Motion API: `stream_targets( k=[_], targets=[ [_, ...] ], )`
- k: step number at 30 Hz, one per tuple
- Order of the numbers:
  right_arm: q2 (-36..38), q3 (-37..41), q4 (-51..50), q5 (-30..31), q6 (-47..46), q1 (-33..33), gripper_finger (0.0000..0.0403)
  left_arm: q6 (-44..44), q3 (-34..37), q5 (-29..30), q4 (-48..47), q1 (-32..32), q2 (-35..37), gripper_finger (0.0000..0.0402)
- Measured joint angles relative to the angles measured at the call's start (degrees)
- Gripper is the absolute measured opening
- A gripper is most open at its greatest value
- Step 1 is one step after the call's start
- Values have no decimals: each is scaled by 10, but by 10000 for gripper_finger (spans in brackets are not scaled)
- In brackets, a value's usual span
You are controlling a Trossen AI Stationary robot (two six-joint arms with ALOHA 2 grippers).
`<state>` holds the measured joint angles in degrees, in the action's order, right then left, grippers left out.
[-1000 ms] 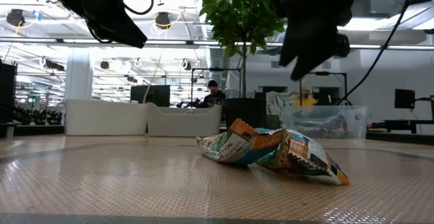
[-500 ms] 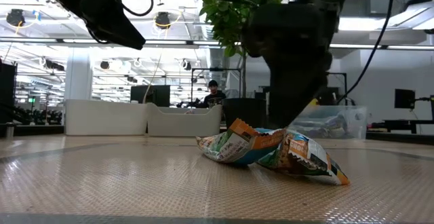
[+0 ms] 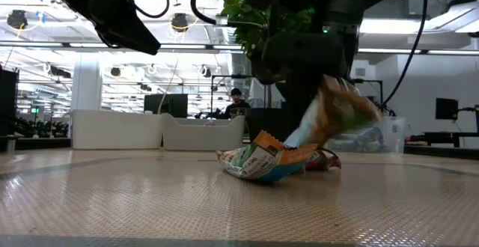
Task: Pick and place Granola Bars by type
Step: Put the red granola bar into the gray bin
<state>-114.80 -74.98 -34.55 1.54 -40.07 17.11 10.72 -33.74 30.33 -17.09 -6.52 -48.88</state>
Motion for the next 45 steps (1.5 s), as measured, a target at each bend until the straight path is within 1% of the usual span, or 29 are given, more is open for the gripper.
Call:
stream_targets(
  k=[2, 10, 15, 19, 24, 31, 34, 40, 43, 45],
  targets=[
    [0, 0, -2, 0, 0, 0, 148, 0, 0, 0, 0, 0, 0, 278],
    [0, 1, -2, -2, -4, -3, 59, 0, 0, 0, 0, 0, 0, 278],
    [0, -2, -4, -1, -4, -3, 32, 0, 0, 0, 0, 0, 0, 278],
    [-2, -17, -9, 9, 0, -3, 24, 0, 0, 0, 0, 0, 0, 278],
    [9, -52, -12, 57, 18, -3, 24, -1, 0, 0, 0, 0, 0, 278],
    [19, -116, -40, 114, 81, -14, 16, -4, 0, 1, 0, 0, 0, 278],
    [20, -150, -32, 133, 124, -36, 16, -6, 0, 2, 2, 0, 0, 278],
    [20, -202, -22, 155, 196, -103, 21, -6, 0, 3, 3, 0, 0, 278],
    [20, -218, -10, 166, 221, -142, 19, -6, 0, 5, 2, 0, 0, 278],
    [20, -221, 18, 166, 235, -168, 17, -5, 0, 6, 2, 0, 0, 278]
  ],
)
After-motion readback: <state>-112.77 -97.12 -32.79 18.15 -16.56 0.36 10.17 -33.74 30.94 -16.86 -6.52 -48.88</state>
